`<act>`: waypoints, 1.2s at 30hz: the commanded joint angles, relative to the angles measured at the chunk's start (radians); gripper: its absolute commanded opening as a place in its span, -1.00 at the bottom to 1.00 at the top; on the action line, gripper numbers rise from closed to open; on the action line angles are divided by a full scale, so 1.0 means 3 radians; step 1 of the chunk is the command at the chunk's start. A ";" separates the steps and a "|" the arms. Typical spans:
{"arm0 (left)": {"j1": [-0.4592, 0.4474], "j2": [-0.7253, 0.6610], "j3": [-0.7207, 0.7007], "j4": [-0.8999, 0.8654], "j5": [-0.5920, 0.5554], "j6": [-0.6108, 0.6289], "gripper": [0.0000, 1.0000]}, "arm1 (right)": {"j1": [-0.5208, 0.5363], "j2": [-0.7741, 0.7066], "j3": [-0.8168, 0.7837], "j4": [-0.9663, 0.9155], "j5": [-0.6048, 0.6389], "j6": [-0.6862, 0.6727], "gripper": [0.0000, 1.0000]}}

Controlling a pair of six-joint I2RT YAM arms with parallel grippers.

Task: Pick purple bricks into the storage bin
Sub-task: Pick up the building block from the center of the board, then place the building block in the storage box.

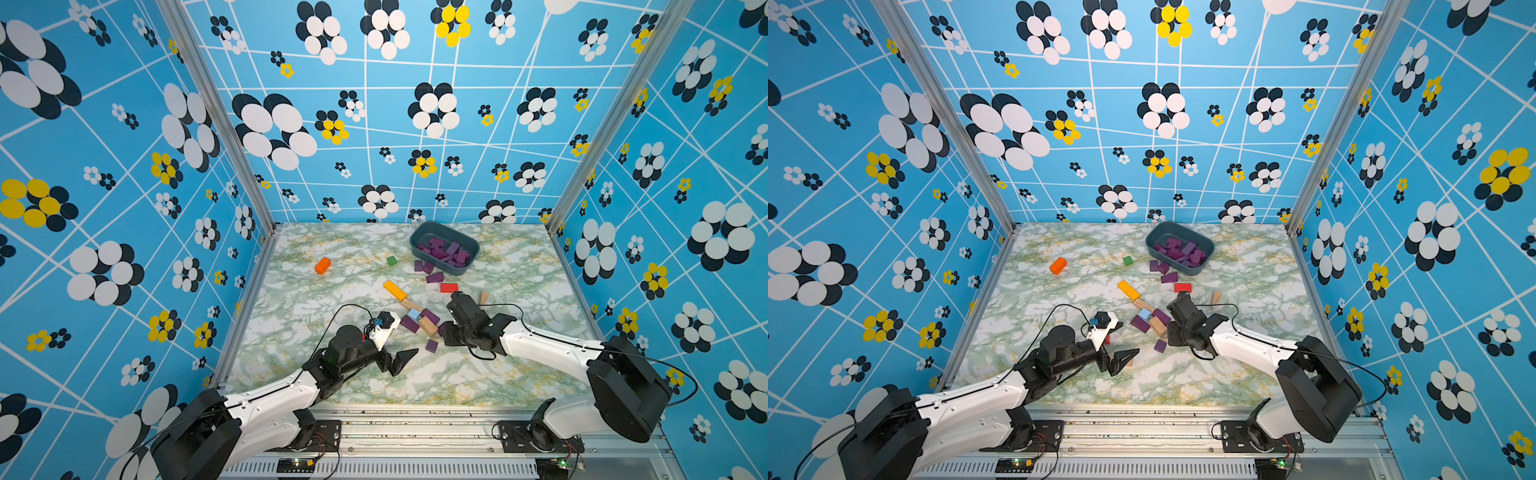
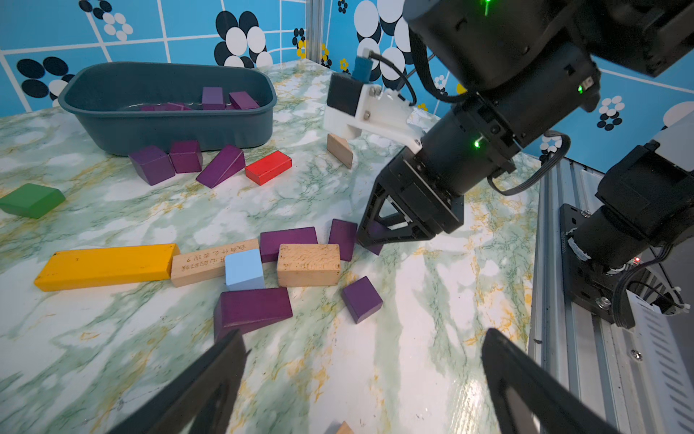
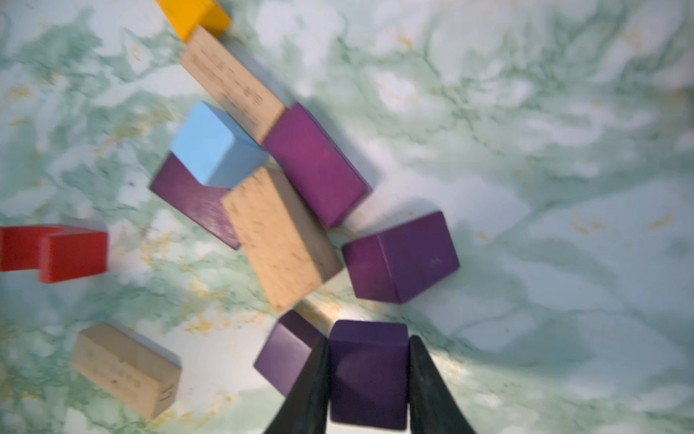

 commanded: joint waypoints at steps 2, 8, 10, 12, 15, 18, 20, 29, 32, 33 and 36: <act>-0.0027 0.0019 -0.0032 0.0076 -0.0030 0.0042 0.99 | -0.0146 0.0015 0.0311 -0.0090 -0.0092 -0.0199 -0.56; -0.0027 -0.0017 -0.0048 0.0061 -0.0153 0.0060 0.99 | -0.0556 0.0244 0.0866 -0.0052 -0.0365 -0.0388 -0.53; -0.0025 -0.0042 -0.0058 0.0056 -0.0173 0.0065 0.99 | -0.0701 0.0386 0.1116 -0.0096 -0.0465 -0.0444 -0.53; -0.0024 -0.0079 -0.0064 0.0046 -0.0201 0.0071 0.99 | -0.0855 0.0578 0.1415 -0.0148 -0.0559 -0.0493 -0.53; -0.0022 -0.0153 -0.0078 0.0026 -0.0222 0.0071 0.99 | -0.1056 0.0921 0.1839 -0.0211 -0.0616 -0.0530 -0.53; -0.0027 -0.0220 -0.0099 0.0021 -0.0278 0.0087 0.99 | -0.1226 0.1341 0.2306 -0.0295 -0.0630 -0.0535 -0.55; -0.0027 -0.0262 -0.0112 0.0015 -0.0308 0.0087 0.99 | -0.1325 0.1628 0.2619 -0.0383 -0.0651 -0.0523 -0.55; -0.0023 -0.0341 -0.0089 -0.0135 -0.0510 0.0120 0.99 | -0.1504 0.2398 0.3707 -0.0638 -0.0545 -0.0761 0.10; -0.0026 -0.0326 -0.0089 -0.0143 -0.0574 0.0124 0.99 | -0.1505 0.2401 0.3854 -0.0751 -0.0513 -0.0789 0.42; -0.0026 -0.0318 -0.0089 -0.0139 -0.0579 0.0127 0.99 | -0.1504 0.2399 0.3851 -0.0763 -0.0522 -0.0809 0.43; -0.0025 -0.0285 -0.0078 -0.0135 -0.0601 0.0112 0.99 | -0.1504 0.2218 0.3700 -0.0772 -0.0535 -0.0829 0.45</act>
